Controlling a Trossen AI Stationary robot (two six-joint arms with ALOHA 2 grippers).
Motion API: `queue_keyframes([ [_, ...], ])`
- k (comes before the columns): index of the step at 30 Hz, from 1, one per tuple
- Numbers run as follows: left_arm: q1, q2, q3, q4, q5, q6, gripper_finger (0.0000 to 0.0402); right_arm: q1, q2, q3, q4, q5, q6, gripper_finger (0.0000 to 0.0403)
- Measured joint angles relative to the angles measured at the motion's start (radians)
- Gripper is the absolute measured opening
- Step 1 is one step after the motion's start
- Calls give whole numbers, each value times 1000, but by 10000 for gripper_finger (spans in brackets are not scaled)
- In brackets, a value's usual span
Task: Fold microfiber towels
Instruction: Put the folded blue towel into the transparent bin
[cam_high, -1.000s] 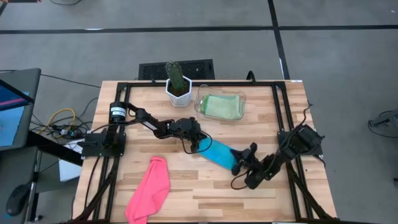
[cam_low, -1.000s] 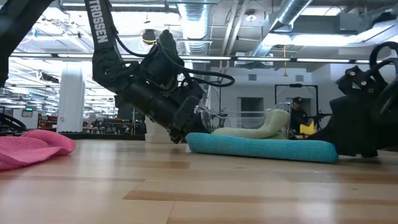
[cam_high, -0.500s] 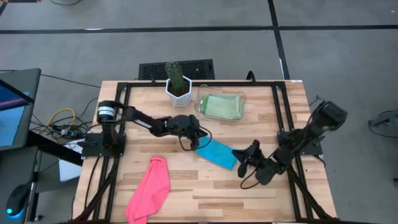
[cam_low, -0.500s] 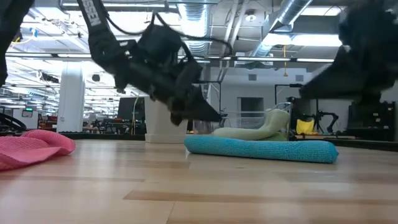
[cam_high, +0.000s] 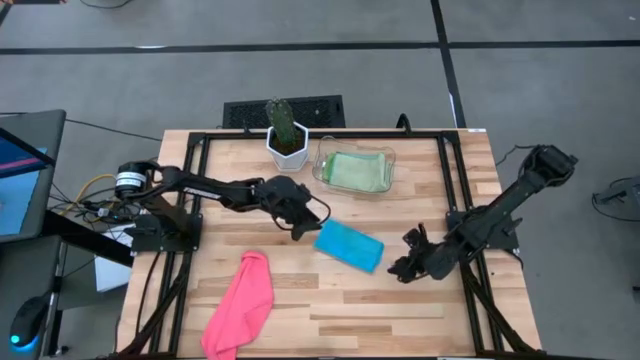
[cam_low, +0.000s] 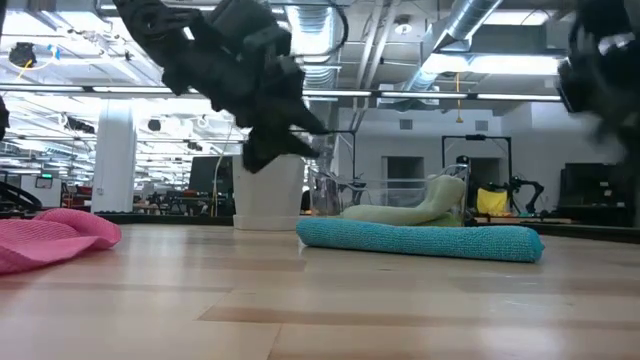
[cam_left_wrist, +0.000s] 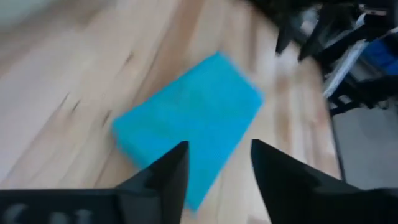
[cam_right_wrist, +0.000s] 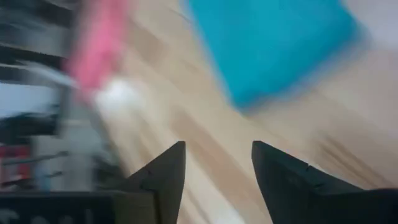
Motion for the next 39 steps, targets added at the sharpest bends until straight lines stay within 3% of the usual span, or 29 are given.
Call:
queue_keyframes([
  [4,2,12,-1,-90,-26,-55,206,0,39,-1,-178,-85,133,196],
  [10,2,12,-3,-109,-123,-101,244,-50,50,-1,-120,15,121,207],
  [18,2,12,-2,-99,-140,-94,249,-89,50,0,-32,72,192,258],
  [22,2,12,-2,-99,-150,-75,249,-99,51,0,3,79,142,265],
  [25,2,12,-2,-98,-150,-74,249,-107,79,0,3,102,216,265],
  [30,2,12,-2,-97,-151,-67,249,-126,190,0,7,131,297,265],
  [39,2,12,-12,-89,-176,-57,249,-129,390,4,242,227,399,265],
])
